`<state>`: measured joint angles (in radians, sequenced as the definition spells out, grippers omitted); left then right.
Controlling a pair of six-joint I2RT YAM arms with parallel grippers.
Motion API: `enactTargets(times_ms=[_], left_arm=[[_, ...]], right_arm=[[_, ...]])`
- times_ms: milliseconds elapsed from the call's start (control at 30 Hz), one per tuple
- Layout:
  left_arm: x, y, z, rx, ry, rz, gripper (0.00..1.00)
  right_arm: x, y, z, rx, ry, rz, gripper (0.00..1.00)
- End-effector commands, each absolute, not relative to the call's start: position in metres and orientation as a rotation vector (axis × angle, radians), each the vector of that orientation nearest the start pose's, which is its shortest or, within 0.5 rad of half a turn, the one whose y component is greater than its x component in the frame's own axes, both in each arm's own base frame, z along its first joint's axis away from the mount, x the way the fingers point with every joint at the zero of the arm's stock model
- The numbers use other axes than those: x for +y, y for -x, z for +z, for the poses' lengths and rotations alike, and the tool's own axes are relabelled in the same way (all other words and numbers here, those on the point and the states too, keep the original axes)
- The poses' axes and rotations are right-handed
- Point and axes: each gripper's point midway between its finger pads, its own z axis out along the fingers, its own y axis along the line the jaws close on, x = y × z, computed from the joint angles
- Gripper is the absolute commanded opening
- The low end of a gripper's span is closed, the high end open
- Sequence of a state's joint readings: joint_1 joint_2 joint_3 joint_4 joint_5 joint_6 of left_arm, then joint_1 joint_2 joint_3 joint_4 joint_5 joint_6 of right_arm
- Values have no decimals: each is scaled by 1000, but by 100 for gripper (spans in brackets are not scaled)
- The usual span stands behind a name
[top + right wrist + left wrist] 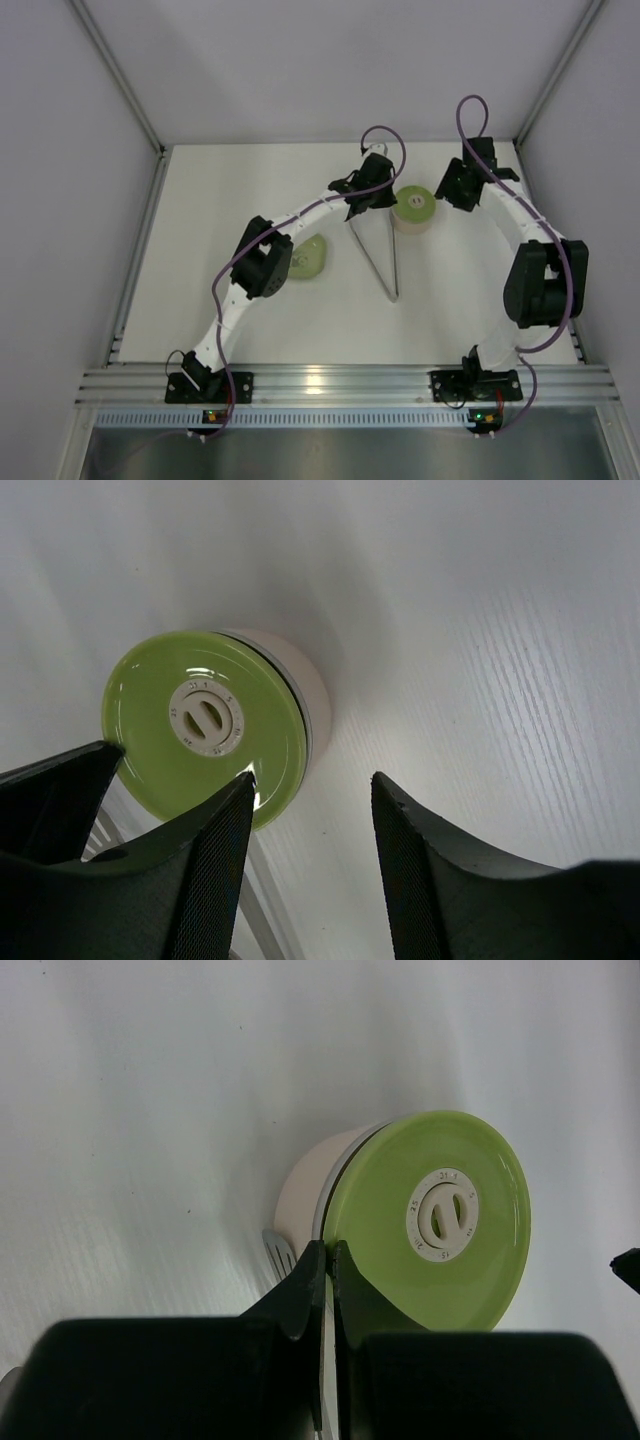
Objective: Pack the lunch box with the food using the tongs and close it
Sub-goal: Close the box lid on the packing box.
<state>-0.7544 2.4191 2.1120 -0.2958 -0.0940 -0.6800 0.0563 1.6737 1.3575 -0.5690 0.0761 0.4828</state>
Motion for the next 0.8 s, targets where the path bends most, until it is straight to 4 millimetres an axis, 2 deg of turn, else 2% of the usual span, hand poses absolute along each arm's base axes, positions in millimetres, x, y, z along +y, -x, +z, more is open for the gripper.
enactTargets(times_ms=[0, 167, 300, 500, 567, 767], left_arm=[[-450, -468, 77, 2329, -45, -629, 0], [-448, -467, 73, 2342, -44, -616, 0], [-447, -465, 69, 2355, -50, -606, 0], [-447, -464, 66, 2364, -54, -607, 0], [-445, -464, 63, 2370, -53, -599, 1], [-439, -461, 55, 2397, -58, -551, 14]], right_arm=[[36, -441, 154, 2373, -502, 169, 50], [39, -448, 145, 2399, -495, 160, 50], [47, -450, 118, 2478, -465, 138, 50], [48, -441, 81, 2562, -472, 101, 50], [46, -440, 76, 2570, -478, 87, 50], [43, -436, 73, 2577, -483, 60, 51]])
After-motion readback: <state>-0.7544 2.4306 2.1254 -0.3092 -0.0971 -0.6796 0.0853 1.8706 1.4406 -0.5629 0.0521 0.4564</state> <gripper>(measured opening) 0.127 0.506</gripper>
